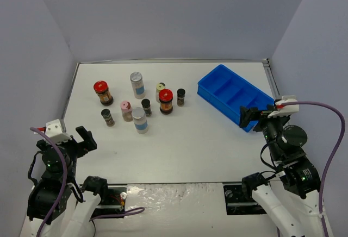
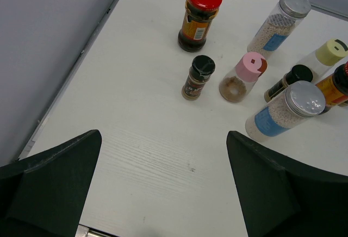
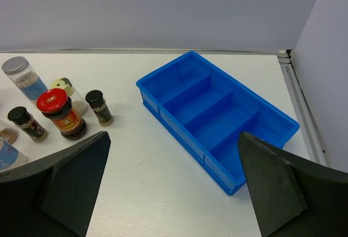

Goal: Organize the condiment bottles

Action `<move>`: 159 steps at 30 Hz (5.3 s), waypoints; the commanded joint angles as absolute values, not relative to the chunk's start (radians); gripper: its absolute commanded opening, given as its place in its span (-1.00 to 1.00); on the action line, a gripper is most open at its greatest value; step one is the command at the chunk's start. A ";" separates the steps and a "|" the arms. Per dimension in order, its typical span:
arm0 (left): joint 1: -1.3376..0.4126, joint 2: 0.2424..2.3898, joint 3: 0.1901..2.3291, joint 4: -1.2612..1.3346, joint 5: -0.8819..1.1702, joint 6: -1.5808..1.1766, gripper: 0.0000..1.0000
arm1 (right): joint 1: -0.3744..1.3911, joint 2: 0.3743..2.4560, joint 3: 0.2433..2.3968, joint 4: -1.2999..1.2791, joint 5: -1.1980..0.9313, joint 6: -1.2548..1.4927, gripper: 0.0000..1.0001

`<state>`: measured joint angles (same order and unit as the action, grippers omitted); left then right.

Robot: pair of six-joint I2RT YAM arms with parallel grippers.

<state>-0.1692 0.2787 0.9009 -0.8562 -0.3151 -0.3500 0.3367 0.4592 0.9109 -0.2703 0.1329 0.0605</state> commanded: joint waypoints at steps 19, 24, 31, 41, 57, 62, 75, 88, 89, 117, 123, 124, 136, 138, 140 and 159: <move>-0.172 0.546 1.152 -0.878 -0.255 -0.353 0.94 | 0.390 1.007 1.220 -0.318 -0.071 0.140 1.00; -0.172 0.613 1.186 -0.877 -0.179 -0.376 0.94 | 0.560 1.173 1.267 -0.276 0.016 0.140 1.00; -0.171 0.644 1.185 -0.910 -0.162 -0.415 0.94 | 0.847 1.437 1.340 -0.120 0.090 0.166 1.00; -0.172 0.639 1.206 -1.014 -0.192 -0.405 0.94 | 0.979 1.808 1.585 0.002 0.068 0.152 1.00; -0.173 0.627 1.188 -1.042 -0.156 -0.426 0.94 | 1.032 2.060 1.716 0.044 0.128 0.198 0.87; -0.173 0.631 1.181 -1.037 -0.158 -0.426 0.94 | 1.034 2.064 1.687 0.060 0.148 0.195 0.49; -0.173 0.631 1.214 -1.075 -0.169 -0.407 0.94 | 1.035 1.743 1.464 0.055 0.147 0.183 -0.94; -0.173 0.723 1.186 -0.931 -0.109 -0.422 0.94 | 0.759 1.373 1.466 -0.137 0.247 0.175 -1.00; -0.173 0.748 1.189 -0.915 -0.105 -0.406 0.94 | 0.705 1.387 1.493 -0.144 0.237 0.170 -1.00; -0.245 0.806 1.128 -0.758 -0.075 -0.317 0.94 | 0.149 1.920 1.744 0.154 0.091 0.085 -1.00; -0.245 0.826 1.108 -0.730 -0.083 -0.343 0.94 | 0.118 1.980 1.768 0.185 0.063 0.082 -1.00; -0.245 0.830 1.100 -0.721 -0.079 -0.348 0.94 | 0.111 1.993 1.775 0.186 0.057 0.083 -1.00; -0.245 0.875 1.099 -0.671 -0.066 -0.382 0.94 | 0.092 2.079 1.793 0.216 0.017 0.071 -1.00; -0.245 0.878 1.090 -0.654 -0.064 -0.379 0.94 | 0.091 2.098 1.795 0.227 0.020 0.071 -1.00; -0.245 0.884 1.086 -0.642 -0.060 -0.376 0.94 | 0.091 2.110 1.792 0.234 0.030 0.068 -0.96; -0.245 1.089 1.157 -0.428 -0.008 -0.396 0.94 | 0.094 1.957 1.756 0.171 0.078 0.058 1.00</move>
<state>-0.2420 1.0198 1.0581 -0.5840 -0.0258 -0.3769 0.0978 2.1426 1.7260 0.1464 0.0398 0.0625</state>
